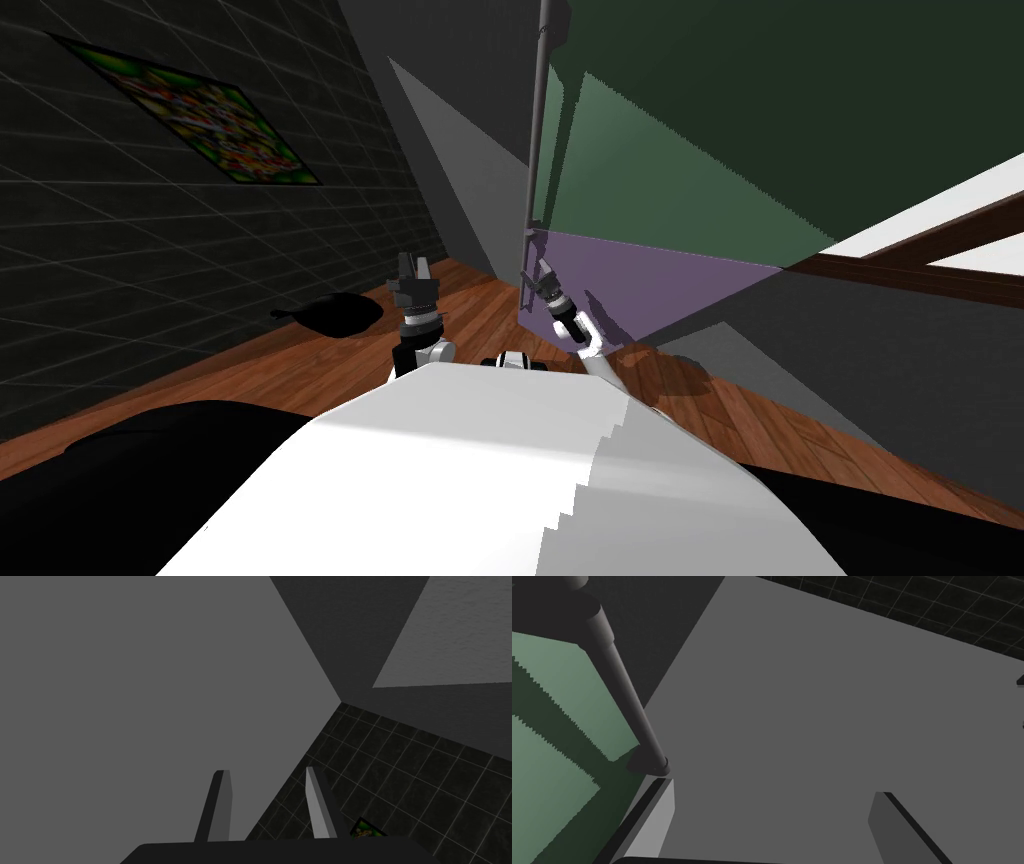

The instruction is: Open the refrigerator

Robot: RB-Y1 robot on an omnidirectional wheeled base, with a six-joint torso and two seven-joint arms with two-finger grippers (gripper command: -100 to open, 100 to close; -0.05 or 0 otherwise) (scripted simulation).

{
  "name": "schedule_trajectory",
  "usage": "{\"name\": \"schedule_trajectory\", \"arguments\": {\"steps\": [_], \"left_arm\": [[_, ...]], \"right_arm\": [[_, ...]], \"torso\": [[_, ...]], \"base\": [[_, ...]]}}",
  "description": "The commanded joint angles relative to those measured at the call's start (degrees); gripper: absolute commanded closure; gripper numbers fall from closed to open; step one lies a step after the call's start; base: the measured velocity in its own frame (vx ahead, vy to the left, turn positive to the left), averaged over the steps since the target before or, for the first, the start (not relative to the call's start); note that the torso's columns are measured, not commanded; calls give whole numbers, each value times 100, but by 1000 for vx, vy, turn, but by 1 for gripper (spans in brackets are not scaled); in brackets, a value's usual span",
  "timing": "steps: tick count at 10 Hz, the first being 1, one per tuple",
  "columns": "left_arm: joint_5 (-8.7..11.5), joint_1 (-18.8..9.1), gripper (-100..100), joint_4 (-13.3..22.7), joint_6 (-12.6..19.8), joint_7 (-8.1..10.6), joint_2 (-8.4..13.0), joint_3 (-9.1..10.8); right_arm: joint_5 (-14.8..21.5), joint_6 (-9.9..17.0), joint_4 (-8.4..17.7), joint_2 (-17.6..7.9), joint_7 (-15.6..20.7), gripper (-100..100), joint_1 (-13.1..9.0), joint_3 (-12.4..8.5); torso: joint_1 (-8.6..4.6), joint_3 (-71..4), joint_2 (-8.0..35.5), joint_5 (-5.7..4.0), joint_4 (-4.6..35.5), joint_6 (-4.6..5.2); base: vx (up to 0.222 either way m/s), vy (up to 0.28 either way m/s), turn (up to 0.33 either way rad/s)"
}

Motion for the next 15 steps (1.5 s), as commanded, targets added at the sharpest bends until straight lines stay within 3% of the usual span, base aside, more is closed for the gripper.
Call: {"name": "schedule_trajectory", "arguments": {"steps": [1, 2, 3, 4, 5, 6, 7, 8, 9, 11, 15], "left_arm": [[0, 0, 0, 0, 0, 0, 0, 0], [0, 0, 0, 0, 0, 0, 0, 0], [0, 0, 0, 0, 0, 0, 0, 0], [0, 0, 0, 0, 0, 0, 0, 0], [0, 0, 0, 0, 0, 0, 0, 0], [0, 0, 0, 0, 0, 0, 0, 0], [0, 0, 0, 0, 0, 0, 0, 0], [0, 0, 0, 0, 0, 0, 0, 0], [0, 0, 0, 0, 0, 0, 0, 0], [0, 0, 0, 0, 0, 0, 0, 0], [0, 0, 0, 0, 0, 0, 0, 0]], "right_arm": [[176, -45, 253, -46, 333, -100, -277, 54], [334, -83, 475, -79, 556, -100, -519, 101], [334, -83, 475, -79, 601, -100, -519, 101], [492, -123, 701, -114, 831, -100, -762, 144], [492, -123, 701, -114, 863, -100, -762, 144], [651, -164, 931, -152, 1092, -100, -993, 181], [651, -164, 931, -152, 1119, -100, -1006, 181], [808, -207, 1155, -192, 1342, -100, -1236, 213], [808, -207, 1163, -192, 1368, -100, -1250, 213], [1116, -295, 1571, -276, 1744, -100, -1663, 262], [1413, -386, 2088, -368, 2280, -100, -2202, 294]], "torso": [[3, -3, -5, 1, -1, 1], [2, -2, -3, 1, -1, -1], [3, -3, -4, 1, -1, 1], [-2, -1, -1, 0, -1, 0], [-3, -2, -3, -1, -1, 2], [-3, 0, 0, -1, 0, 0], [0, -1, -1, 0, 0, 1], [0, 0, -1, 0, 0, 0], [1, -2, -3, 0, -1, 1], [1, -2, -3, 0, -1, 1], [0, -3, -4, 0, -1, 1]], "base": [[25, 47, -54], [28, 51, -90], [27, 41, -54], [33, 35, -123], [25, 29, -47], [25, 31, -77], [26, 24, -50], [31, 26, -94], [25, 22, -42], [37, 26, -104], [40, 17, -60]]}}
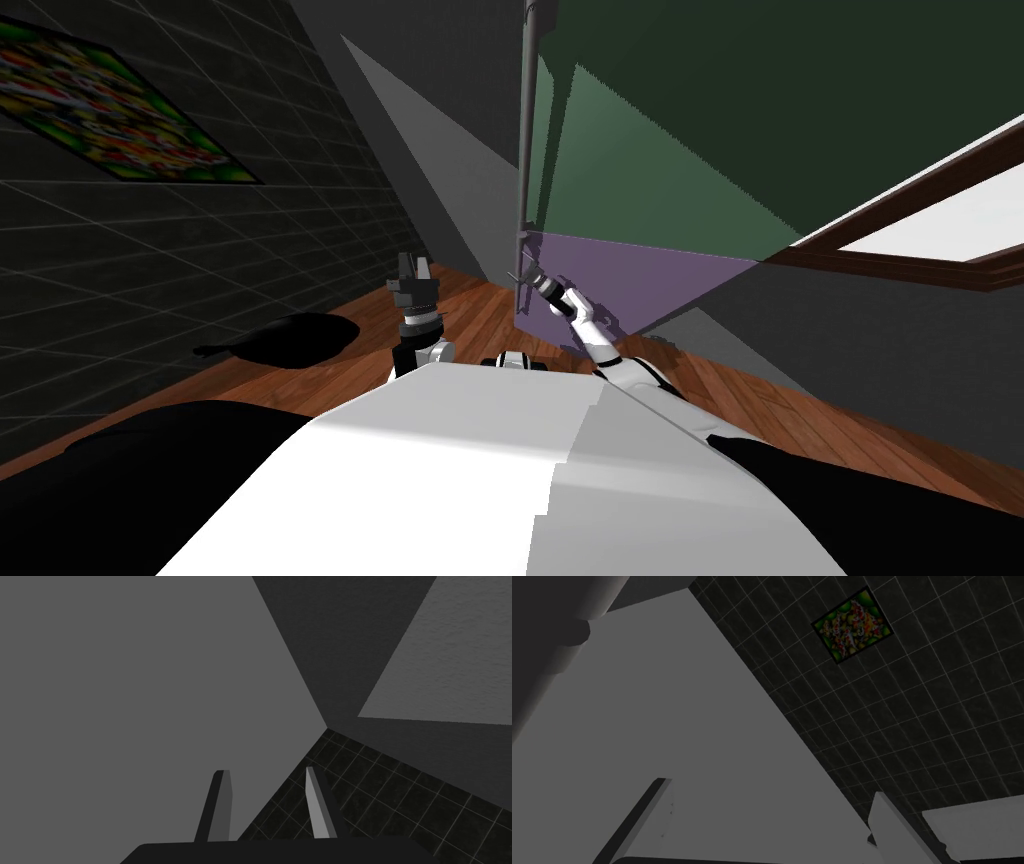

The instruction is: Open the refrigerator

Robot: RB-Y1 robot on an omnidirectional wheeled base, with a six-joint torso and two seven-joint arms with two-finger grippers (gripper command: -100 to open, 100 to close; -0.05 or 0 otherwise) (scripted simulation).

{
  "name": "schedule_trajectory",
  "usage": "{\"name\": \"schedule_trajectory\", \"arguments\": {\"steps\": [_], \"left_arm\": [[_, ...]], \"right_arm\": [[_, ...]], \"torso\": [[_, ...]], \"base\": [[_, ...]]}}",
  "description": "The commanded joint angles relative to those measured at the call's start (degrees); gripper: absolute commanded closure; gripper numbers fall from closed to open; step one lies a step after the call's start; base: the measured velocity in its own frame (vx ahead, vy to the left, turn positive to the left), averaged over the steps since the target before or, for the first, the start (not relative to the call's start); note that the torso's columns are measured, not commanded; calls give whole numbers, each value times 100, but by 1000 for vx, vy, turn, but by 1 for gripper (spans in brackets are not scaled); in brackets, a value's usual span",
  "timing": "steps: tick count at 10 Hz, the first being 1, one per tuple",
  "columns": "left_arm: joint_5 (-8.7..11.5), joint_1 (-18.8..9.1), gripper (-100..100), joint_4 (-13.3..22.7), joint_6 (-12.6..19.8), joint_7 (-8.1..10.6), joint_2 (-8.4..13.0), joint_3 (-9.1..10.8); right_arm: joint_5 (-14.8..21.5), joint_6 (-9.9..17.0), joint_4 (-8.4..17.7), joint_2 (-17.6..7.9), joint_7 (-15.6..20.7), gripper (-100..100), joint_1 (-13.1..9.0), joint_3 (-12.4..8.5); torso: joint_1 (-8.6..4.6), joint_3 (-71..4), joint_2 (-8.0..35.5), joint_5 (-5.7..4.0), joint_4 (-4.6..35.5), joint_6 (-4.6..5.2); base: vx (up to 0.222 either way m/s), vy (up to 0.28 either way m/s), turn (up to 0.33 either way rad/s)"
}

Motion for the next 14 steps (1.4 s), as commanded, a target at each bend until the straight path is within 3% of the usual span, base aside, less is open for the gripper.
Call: {"name": "schedule_trajectory", "arguments": {"steps": [1, 4, 5, 9, 14], "left_arm": [[0, 0, 0, 0, 0, 0, 0, 0], [0, 0, 0, 0, 0, 0, 0, 0], [0, 0, 0, 0, 0, 0, 0, 0], [0, 0, 0, 0, 0, 0, 0, 0], [0, -1, 0, 0, 0, 0, 0, 0]], "right_arm": [[231, -80, 414, -80, 409, -100, -424, 18], [501, -170, 818, -180, 792, -100, -860, 32], [501, -170, 835, -180, 792, -100, -863, 32], [962, -333, 1546, -432, 1438, -100, -1578, 46], [1374, -487, 2152, -781, 2027, -100, -2265, 64]], "torso": [[-2, 2, 4, -1, 1, -1], [1, 2, 4, 0, 0, -1], [1, 2, 3, 0, 1, 0], [-1, -2, -3, -1, -1, 0], [3, -4, -5, 1, 0, -1]], "base": [[34, 3, -53], [39, 3, -55], [28, 1, -28], [44, -1, -61], [37, 1, -47]]}}
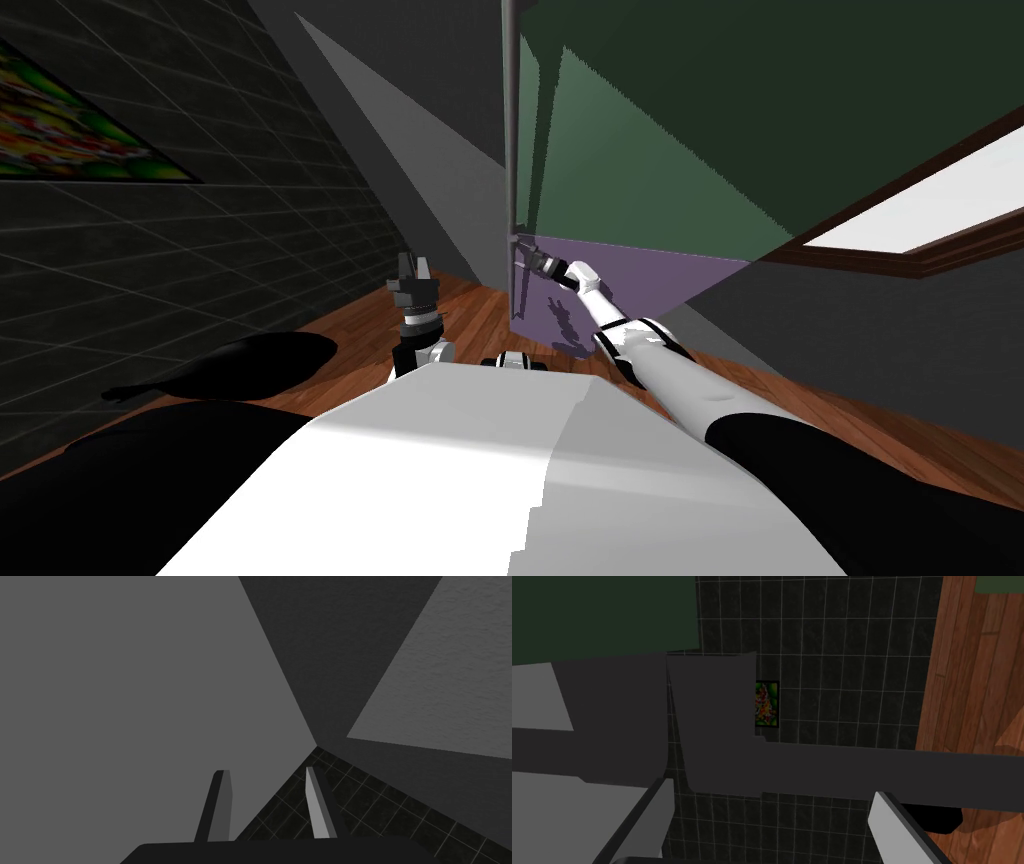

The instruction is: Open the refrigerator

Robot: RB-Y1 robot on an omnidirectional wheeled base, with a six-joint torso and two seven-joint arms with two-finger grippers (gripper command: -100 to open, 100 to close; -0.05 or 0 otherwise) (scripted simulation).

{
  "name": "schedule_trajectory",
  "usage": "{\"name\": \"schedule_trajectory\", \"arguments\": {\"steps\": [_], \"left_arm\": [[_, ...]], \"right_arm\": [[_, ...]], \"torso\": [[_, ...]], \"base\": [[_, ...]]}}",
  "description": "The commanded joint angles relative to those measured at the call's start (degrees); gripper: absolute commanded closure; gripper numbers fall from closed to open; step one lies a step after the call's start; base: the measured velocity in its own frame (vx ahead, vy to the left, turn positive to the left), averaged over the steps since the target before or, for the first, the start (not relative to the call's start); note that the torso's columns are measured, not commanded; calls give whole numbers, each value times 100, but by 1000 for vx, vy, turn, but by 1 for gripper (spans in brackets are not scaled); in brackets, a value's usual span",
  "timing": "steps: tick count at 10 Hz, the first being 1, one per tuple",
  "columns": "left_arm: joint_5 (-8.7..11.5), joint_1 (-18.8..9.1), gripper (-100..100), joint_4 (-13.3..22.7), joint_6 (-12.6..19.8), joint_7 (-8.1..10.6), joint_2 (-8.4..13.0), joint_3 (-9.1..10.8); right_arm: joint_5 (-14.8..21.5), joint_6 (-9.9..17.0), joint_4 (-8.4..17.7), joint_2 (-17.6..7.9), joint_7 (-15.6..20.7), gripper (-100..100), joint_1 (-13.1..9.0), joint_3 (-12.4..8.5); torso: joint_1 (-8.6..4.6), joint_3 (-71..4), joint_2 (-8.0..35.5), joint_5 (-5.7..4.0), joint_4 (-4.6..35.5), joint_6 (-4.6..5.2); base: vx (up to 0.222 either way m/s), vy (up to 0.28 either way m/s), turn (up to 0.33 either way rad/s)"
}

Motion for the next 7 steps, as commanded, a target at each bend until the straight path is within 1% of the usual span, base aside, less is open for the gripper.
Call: {"name": "schedule_trajectory", "arguments": {"steps": [1, 2, 3, 4, 5, 7], "left_arm": [[0, 0, 0, 0, 0, 0, 0, 0], [0, 0, 0, 0, 0, 0, 0, 0], [0, 0, 0, 0, 0, 0, 0, 0], [0, 0, 0, 0, 0, 0, 0, 0], [0, 0, 0, 0, 0, 0, 0, 0], [0, -3, 0, 1, 1, 0, 1, 1]], "right_arm": [[187, -27, 198, -193, 243, -100, -267, 15], [159, 1, 142, -159, 159, -100, -232, 22], [166, 1, 150, -164, 179, -100, -239, 22], [165, 1, 149, -164, 177, 100, -239, 22], [104, -177, 4, -145, 125, 100, -227, 120], [42, -354, -142, -126, 72, 100, -215, 218]], "torso": [[-2, -2, -3, 0, -2, 1], [-1, 0, -1, -1, -3, 0], [-2, 6, 9, -1, 0, 0], [-2, 10, 14, -1, 3, 1], [-2, 9, 14, -1, 3, 1], [-43, 44, 70, -13, 19, 5]], "base": [[30, 3, -34], [14, 2, -5], [0, 0, 0], [0, 0, 0], [-115, -96, 126], [-257, -175, 101]]}}
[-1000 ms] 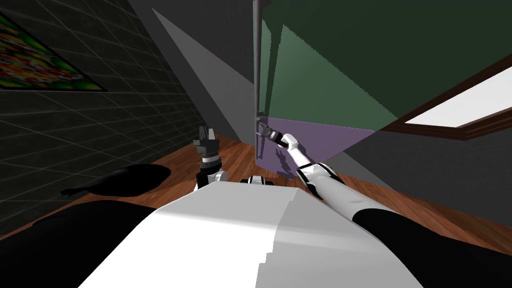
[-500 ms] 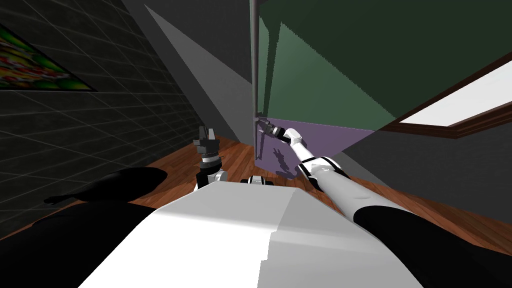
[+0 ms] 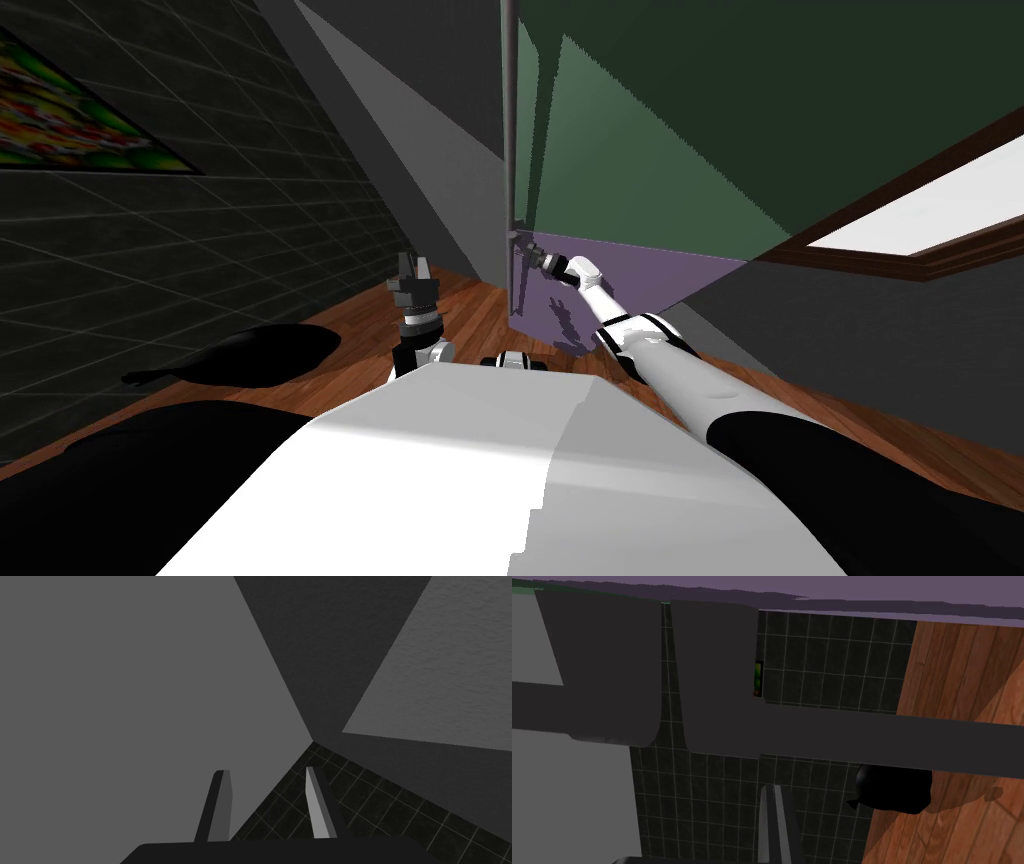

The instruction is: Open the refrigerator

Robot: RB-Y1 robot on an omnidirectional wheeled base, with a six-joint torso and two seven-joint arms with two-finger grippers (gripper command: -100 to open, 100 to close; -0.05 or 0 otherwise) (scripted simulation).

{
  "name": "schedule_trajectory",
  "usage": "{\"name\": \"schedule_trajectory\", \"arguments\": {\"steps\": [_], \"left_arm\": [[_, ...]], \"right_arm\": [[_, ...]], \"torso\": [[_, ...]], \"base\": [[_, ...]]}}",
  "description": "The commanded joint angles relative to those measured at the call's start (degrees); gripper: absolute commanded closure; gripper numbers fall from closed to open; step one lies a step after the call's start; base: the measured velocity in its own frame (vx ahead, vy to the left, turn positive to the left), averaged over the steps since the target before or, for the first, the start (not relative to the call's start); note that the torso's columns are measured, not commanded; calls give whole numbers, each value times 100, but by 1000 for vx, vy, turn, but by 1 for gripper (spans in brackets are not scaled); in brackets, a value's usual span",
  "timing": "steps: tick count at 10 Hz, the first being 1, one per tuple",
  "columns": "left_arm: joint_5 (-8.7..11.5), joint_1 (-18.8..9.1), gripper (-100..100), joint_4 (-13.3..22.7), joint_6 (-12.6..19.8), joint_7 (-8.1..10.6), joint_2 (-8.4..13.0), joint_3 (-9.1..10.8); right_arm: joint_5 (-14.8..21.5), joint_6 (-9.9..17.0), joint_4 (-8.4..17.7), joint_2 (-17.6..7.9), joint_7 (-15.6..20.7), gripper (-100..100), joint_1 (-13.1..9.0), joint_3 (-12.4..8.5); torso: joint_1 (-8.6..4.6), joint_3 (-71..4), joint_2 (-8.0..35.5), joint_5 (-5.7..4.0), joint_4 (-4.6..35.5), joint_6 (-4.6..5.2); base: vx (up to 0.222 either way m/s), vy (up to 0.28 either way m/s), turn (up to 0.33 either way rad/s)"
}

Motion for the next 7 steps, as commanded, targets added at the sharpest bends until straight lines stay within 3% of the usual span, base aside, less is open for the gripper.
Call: {"name": "schedule_trajectory", "arguments": {"steps": [1, 3, 6, 7], "left_arm": [[0, 0, 0, 1, 0, 0, 0, 0], [0, 2, 0, 0, 0, 0, -1, -1], [0, 0, 0, 0, 0, 0, 0, 0], [0, 0, 0, 0, 0, 0, 0, 0]], "right_arm": [[-76, -224, -65, 15, -1, 100, 19, 57], [-137, -401, -211, 34, -54, 100, 30, 155], [-260, -756, -502, 72, -159, 100, 54, 351], [-239, -668, -528, 28, -178, 100, 80, 315]], "torso": [[14, -8, -16, 4, -2, 0], [72, -67, -106, 22, -32, -7], [16, -19, -31, 4, -8, -1], [30, -24, -42, 9, -11, -3]], "base": [[-155, -100, 28], [-118, -60, 65], [-235, -141, 125], [-106, -60, 20]]}}
